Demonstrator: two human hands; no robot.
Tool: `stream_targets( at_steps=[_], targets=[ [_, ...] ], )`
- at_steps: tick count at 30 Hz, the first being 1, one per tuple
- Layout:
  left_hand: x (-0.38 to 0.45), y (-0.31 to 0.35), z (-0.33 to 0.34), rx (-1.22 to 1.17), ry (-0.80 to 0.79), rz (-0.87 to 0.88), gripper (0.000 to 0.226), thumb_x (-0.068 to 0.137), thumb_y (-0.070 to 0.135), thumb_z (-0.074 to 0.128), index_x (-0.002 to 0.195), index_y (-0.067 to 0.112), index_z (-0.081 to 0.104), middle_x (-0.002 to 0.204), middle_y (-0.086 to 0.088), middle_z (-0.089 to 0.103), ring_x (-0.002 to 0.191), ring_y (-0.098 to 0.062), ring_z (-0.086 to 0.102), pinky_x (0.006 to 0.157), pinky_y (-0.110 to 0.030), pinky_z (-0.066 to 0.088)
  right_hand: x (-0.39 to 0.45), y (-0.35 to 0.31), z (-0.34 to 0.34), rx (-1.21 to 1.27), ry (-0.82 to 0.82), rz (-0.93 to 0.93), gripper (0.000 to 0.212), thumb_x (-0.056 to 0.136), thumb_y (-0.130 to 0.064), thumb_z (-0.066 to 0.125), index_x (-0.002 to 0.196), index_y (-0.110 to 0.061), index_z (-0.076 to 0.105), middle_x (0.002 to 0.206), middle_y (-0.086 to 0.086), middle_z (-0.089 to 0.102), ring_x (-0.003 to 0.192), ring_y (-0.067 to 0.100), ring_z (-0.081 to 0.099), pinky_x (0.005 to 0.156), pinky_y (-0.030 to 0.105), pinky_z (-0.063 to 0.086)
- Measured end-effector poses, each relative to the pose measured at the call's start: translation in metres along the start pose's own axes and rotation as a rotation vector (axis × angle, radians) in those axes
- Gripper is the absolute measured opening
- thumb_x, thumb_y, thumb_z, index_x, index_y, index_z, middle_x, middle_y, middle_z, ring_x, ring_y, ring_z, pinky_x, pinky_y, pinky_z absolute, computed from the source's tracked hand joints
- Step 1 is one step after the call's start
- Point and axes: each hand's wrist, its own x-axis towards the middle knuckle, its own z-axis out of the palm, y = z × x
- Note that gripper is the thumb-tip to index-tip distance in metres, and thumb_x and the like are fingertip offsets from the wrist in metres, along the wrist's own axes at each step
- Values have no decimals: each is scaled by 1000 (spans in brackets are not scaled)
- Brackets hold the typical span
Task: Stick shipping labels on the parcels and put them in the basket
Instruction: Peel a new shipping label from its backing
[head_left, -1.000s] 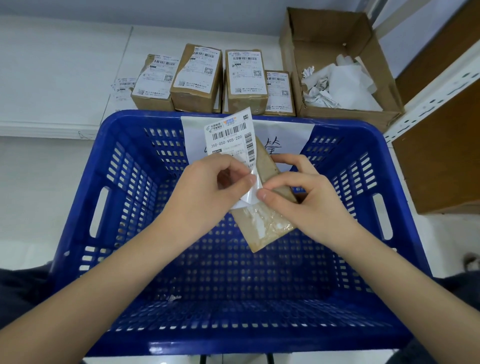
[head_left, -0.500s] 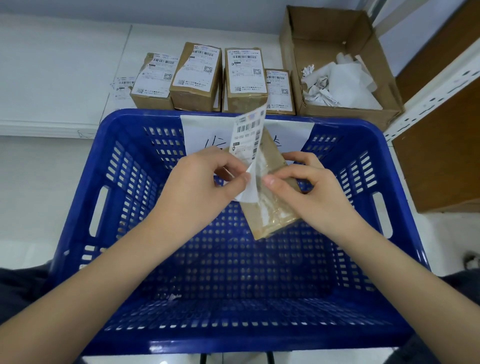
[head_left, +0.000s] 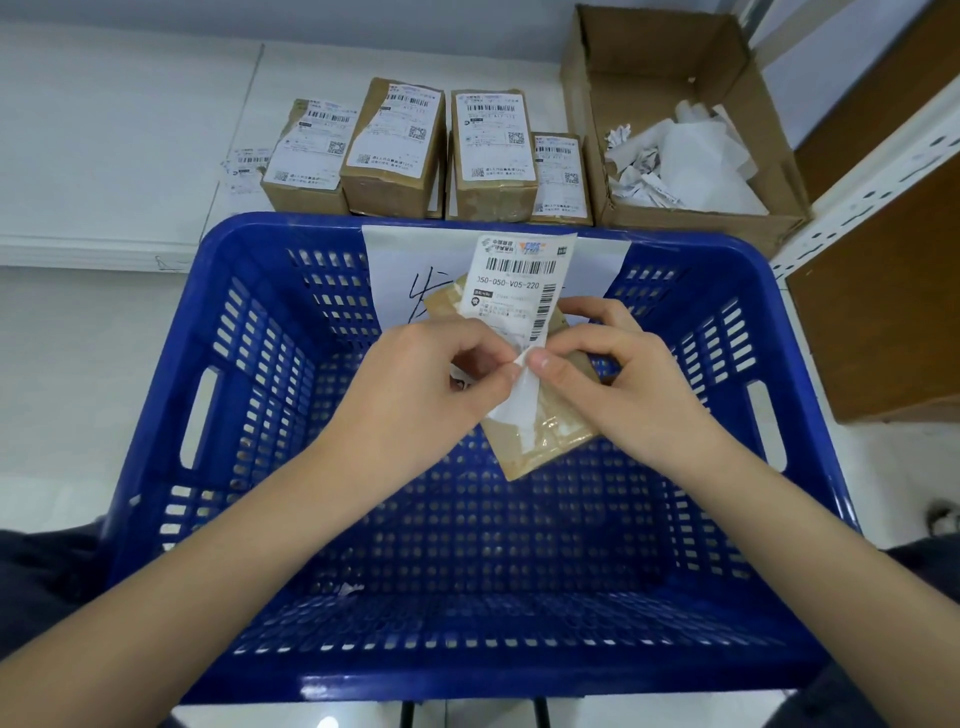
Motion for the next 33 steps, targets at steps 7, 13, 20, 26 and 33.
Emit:
stream_targets(
  at_steps=[7, 13, 20, 26, 33],
  targets=[
    [4, 1, -7, -83, -8, -68, 14, 84, 14, 71, 82, 28, 70, 76, 9, 68, 73, -4, 61, 65, -11, 45, 1, -2, -2, 8, 29, 0, 15, 83, -21, 70, 74, -33, 69, 124, -9, 49, 119, -3, 46, 93, 10, 40],
    [3, 7, -11, -133, -89, 38, 44, 87, -2, 64, 101, 39, 62, 94, 8, 64, 79, -7, 61, 67, -13, 47, 1, -1, -2, 28, 19, 10, 11, 83, -19, 71, 76, -28, 71, 124, -7, 50, 117, -6, 47, 91, 10, 41],
    [3, 7, -10, -102, -77, 39, 29, 83, 6, 69, 92, 34, 70, 91, 11, 64, 82, -5, 64, 70, -15, 50, -1, 0, 0, 22, 18, 7, 12, 83, -21, 71, 74, -30, 70, 120, -14, 50, 114, -9, 47, 86, 5, 39],
    [3, 7, -7, -105, -56, -18, 11, 77, 36, 76, 87, 34, 71, 87, 14, 68, 80, -4, 64, 68, -19, 51, -1, 1, 0, -8, 1, 0, 8, 84, -19, 70, 79, -24, 72, 124, -8, 49, 114, -14, 44, 86, 3, 39],
    [5, -1, -4, -128, 38, -123, 21, 75, 27, 78, 68, 15, 63, 72, 2, 70, 65, -19, 66, 62, -37, 55, -5, 5, 7, -70, -45, -42, 4, 82, -26, 71, 79, -28, 73, 125, -12, 46, 108, -13, 48, 83, 7, 44]
  ],
)
